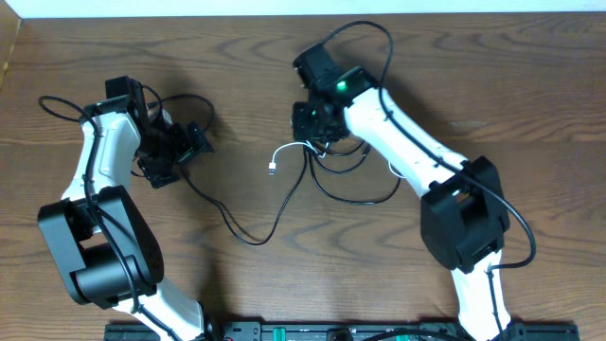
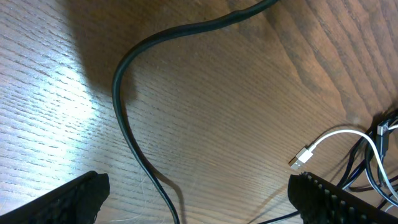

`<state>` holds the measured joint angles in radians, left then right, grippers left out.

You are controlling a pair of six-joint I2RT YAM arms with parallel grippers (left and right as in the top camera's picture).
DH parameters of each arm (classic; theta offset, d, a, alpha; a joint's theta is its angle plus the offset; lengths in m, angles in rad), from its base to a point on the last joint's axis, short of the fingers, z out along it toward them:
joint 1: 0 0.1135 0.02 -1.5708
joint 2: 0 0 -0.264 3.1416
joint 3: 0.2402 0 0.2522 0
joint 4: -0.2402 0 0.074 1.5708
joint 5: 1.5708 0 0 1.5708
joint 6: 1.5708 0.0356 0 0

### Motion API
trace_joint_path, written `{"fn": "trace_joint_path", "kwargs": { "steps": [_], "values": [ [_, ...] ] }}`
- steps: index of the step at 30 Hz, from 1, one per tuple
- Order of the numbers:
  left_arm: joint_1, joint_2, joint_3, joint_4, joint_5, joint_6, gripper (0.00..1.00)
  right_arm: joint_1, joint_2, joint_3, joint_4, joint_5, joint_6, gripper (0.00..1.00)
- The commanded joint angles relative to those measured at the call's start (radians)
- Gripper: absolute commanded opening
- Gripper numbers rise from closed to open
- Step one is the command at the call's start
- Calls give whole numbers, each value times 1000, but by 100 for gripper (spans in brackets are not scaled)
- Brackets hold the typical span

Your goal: Untangle cables

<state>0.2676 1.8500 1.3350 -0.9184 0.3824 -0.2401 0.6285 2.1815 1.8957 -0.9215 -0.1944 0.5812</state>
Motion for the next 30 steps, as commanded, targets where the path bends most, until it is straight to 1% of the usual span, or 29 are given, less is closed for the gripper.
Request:
{"fn": "trace_joint_path", "kwargs": {
  "steps": [1,3,5,6,8,9,10,11,12,13,17,18,21,23,24,26,27,28,30],
  "values": [
    [4,6,-2,-3,-9,-10,98,24,-31,11,3,94,-66,38],
    [4,6,-2,-3,-9,-10,98,19,-31,12,11,109,-60,36],
    [4,6,-2,-3,-9,-10,98,3,-35,16,28,110,-10,35],
    [4,6,-2,-3,-9,-10,98,-10,-43,18,39,109,24,36],
    [4,6,-2,-3,-9,-10,98,-35,-72,21,55,75,59,43],
    [4,6,-2,-3,-9,-10,98,-44,-87,21,64,48,59,49],
    [4,6,-2,-3,-9,-10,98,-55,-106,21,72,26,61,59],
    [4,6,-2,-3,-9,-10,98,-67,-132,21,72,24,61,73],
    [4,6,-2,-3,-9,-10,98,-76,-151,21,72,32,61,98],
    [4,6,-2,-3,-9,-10,98,-86,-169,21,67,43,61,99],
    [4,6,-2,-4,-9,-10,98,-126,-203,21,9,99,85,99],
    [4,6,-2,-3,-9,-10,98,-138,-192,14,-30,99,148,99],
    [4,6,-2,-3,-9,-10,98,-142,-180,-16,-53,98,231,99],
    [4,6,-2,-3,-9,-10,98,-127,-175,-66,-44,99,285,99],
    [4,6,-2,-3,-9,-10,98,-116,-172,-87,-31,99,291,91],
    [4,6,-2,-3,-9,-10,98,-90,-167,-151,27,99,297,66],
    [4,6,-2,-3,-9,-10,98,-80,-167,-182,58,100,307,56],
    [4,6,-2,-3,-9,-10,98,-69,-167,-229,108,111,327,48],
    [4,6,-2,-3,-9,-10,98,-66,-167,-272,149,143,377,44]
  ]
}}
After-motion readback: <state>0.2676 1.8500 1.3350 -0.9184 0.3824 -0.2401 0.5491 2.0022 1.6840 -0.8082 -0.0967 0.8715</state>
